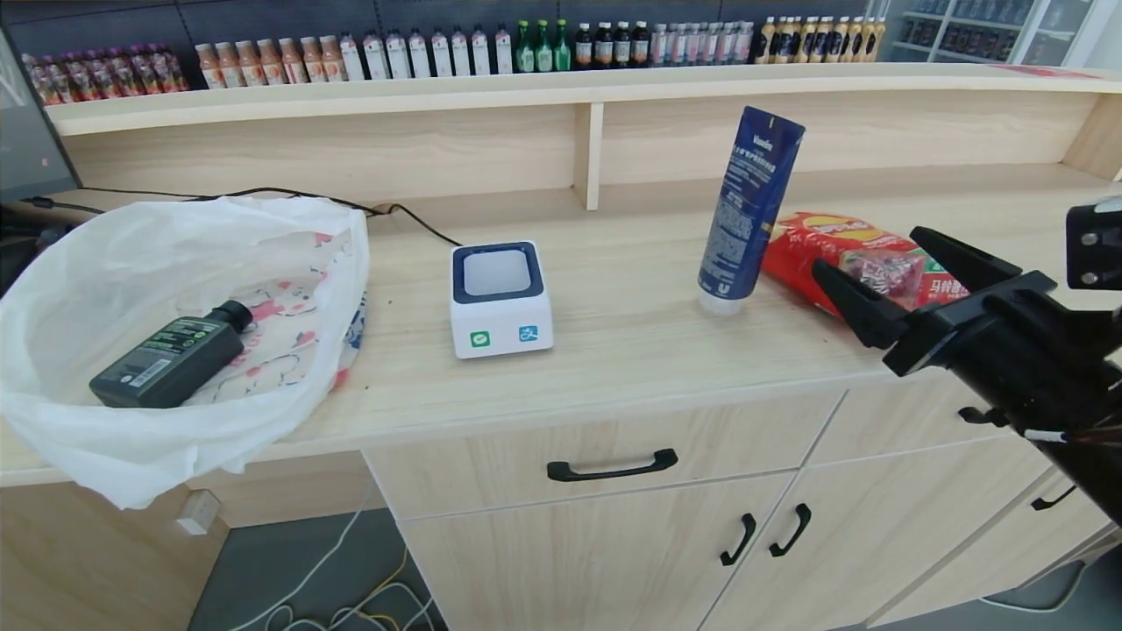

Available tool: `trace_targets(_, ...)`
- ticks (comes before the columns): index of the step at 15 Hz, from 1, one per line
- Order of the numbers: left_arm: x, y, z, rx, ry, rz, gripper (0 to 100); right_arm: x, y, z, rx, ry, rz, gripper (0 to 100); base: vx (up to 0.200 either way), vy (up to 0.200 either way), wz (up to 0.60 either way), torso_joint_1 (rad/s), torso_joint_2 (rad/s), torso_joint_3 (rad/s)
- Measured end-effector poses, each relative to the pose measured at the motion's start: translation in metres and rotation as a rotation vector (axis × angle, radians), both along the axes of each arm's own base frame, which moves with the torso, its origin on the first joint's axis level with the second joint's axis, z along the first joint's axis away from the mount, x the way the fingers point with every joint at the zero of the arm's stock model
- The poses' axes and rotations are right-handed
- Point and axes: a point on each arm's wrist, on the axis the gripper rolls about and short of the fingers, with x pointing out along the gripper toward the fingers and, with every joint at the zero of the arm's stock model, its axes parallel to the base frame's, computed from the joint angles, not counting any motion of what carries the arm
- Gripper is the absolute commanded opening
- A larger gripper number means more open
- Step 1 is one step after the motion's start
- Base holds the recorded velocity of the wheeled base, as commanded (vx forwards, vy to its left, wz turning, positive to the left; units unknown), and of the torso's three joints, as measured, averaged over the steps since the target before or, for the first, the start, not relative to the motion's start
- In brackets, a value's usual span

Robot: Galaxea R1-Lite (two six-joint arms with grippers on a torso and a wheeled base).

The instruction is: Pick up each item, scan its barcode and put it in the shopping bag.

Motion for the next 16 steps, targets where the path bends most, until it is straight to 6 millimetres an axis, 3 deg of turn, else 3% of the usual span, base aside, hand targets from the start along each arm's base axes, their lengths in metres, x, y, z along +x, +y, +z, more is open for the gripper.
trace_targets(3,0.0,0.0,0.0,0.0,0.0,0.0,100,0.029,0.007,0.014,0.022,-0.055,-0.012,100,0.0,0.0,0.0,0.0,0.0,0.0)
trace_targets(7,0.0,0.0,0.0,0.0,0.0,0.0,100,0.06,0.018,0.018,0.032,-0.079,-0.01,100,0.0,0.0,0.0,0.0,0.0,0.0)
trace_targets(16,0.0,0.0,0.0,0.0,0.0,0.0,100,0.096,0.048,0.011,0.071,-0.075,0.033,100,0.0,0.0,0.0,0.0,0.0,0.0)
